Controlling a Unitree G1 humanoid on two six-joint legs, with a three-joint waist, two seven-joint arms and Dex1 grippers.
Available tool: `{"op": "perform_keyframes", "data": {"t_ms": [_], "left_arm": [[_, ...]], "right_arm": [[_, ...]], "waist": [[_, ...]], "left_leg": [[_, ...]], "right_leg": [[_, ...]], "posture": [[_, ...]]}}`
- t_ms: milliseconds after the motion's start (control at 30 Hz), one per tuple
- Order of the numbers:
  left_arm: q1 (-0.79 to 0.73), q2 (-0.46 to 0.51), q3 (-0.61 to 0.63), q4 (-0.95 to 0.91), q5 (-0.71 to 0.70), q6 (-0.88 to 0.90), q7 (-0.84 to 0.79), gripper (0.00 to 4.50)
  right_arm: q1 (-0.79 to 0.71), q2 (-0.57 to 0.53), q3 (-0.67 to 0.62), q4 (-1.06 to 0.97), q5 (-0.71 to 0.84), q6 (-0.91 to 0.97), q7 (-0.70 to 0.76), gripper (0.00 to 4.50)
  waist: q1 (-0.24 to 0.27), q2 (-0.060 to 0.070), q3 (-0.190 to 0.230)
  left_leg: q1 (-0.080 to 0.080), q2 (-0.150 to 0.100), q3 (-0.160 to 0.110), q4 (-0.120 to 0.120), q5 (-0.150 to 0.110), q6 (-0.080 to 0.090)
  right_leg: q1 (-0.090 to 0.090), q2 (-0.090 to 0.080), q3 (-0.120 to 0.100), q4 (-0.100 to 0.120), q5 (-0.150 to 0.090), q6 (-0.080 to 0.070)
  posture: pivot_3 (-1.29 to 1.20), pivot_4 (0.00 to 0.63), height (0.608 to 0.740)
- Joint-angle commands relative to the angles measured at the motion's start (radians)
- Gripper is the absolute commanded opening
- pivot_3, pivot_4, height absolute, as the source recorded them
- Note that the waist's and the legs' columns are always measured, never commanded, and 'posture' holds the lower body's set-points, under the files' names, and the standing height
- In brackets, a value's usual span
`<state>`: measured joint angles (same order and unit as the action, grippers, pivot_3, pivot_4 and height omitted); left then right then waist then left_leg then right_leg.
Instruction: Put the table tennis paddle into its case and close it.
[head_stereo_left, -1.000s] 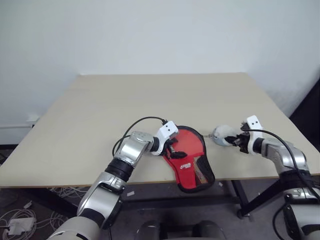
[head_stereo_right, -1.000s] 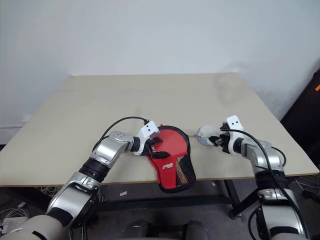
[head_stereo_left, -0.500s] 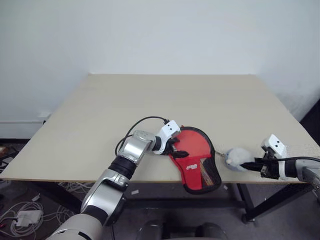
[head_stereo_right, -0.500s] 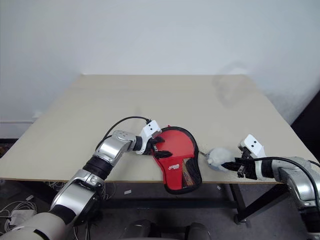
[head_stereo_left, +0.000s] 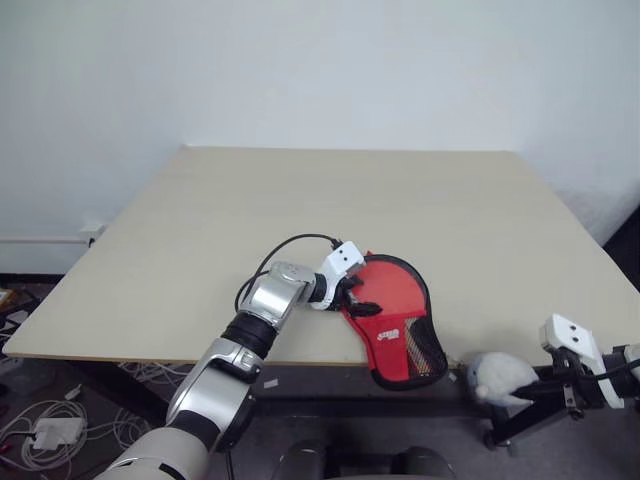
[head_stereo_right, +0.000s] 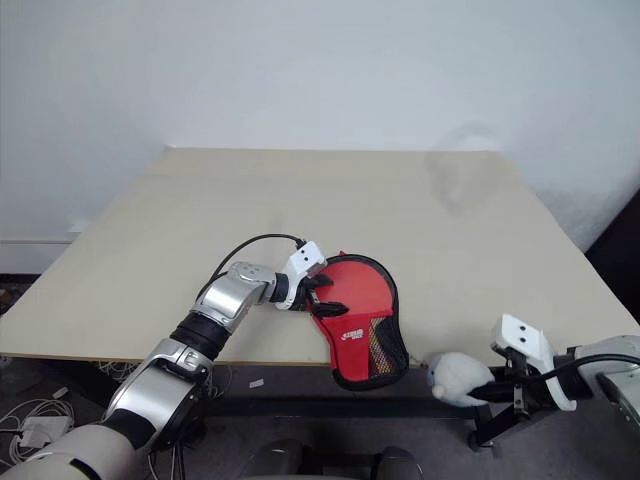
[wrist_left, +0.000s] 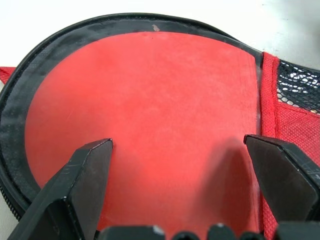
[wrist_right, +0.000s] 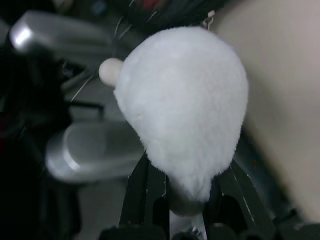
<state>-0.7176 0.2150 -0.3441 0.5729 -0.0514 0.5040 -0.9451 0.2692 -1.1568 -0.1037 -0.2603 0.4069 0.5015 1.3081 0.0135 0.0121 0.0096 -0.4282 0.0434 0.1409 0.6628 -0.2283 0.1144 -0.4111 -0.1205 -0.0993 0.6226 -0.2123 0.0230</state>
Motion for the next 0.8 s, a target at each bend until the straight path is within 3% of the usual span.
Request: {"op": "perform_keyframes", "data": {"t_ms": [33,167,200,267,433,533,800], "left_arm": [[0.049,0.016,-0.029,0.112,0.049,0.045,0.022,4.5],[0.049,0.013,-0.022,0.118,0.047,0.04,0.029,4.5],[0.05,0.012,-0.02,0.119,0.047,0.039,0.03,4.5],[0.048,0.01,-0.017,0.125,0.047,0.035,0.033,4.5],[0.037,0.006,-0.006,0.142,0.048,0.028,0.034,4.5],[0.031,0.008,-0.004,0.148,0.048,0.024,0.031,4.5],[0.02,0.006,0.021,0.145,0.03,0.013,0.013,4.5]], "right_arm": [[0.084,-0.048,-0.035,-0.073,-0.013,-0.039,0.057,0.69],[0.185,-0.062,-0.068,-0.148,-0.007,-0.054,0.072,0.69],[0.198,-0.059,-0.072,-0.175,0.002,-0.048,0.068,0.9],[0.206,-0.051,-0.071,-0.225,0.02,-0.036,0.058,1.36],[0.094,-0.006,0.0,-0.273,0.036,0.027,-0.01,3.09],[0.012,0.012,0.009,-0.259,0.059,0.065,-0.028,4.09],[-0.253,0.056,-0.037,-0.176,0.185,0.225,-0.112,4.09]], "waist": [[0.0,0.0,0.0],[0.0,0.0,0.0],[0.0,0.0,0.0],[0.0,0.0,0.0],[-0.002,0.0,0.0],[-0.004,0.002,0.0],[-0.003,0.001,0.0]], "left_leg": [[0.0,0.0,-0.002,0.0,0.0,0.0],[0.0,-0.001,-0.006,0.0,0.0,0.0],[0.0,-0.001,-0.006,0.0,0.0,0.0],[0.0,-0.001,-0.007,0.0,0.0,0.0],[0.0,-0.001,-0.011,-0.001,-0.001,-0.001],[-0.002,0.001,-0.018,-0.008,-0.001,-0.001],[0.0,-0.001,-0.016,-0.011,-0.001,-0.001]], "right_leg": [[0.001,0.0,-0.001,-0.001,0.0,0.0],[0.003,0.0,-0.001,-0.002,0.0,0.0],[0.003,0.0,-0.001,-0.002,0.0,0.0],[0.003,0.0,-0.001,-0.002,0.0,0.0],[0.004,0.0,-0.005,-0.003,0.0,0.0],[0.007,0.001,-0.016,-0.015,0.0,0.0],[0.006,-0.003,-0.023,-0.018,0.0,0.0]], "posture": [[0.0,0.0,0.74],[0.0,0.0,0.74],[0.0,0.0,0.74],[0.0,0.0,0.74],[0.0,0.0,0.74],[0.0,0.0,0.74],[0.0,0.0,0.74]]}}
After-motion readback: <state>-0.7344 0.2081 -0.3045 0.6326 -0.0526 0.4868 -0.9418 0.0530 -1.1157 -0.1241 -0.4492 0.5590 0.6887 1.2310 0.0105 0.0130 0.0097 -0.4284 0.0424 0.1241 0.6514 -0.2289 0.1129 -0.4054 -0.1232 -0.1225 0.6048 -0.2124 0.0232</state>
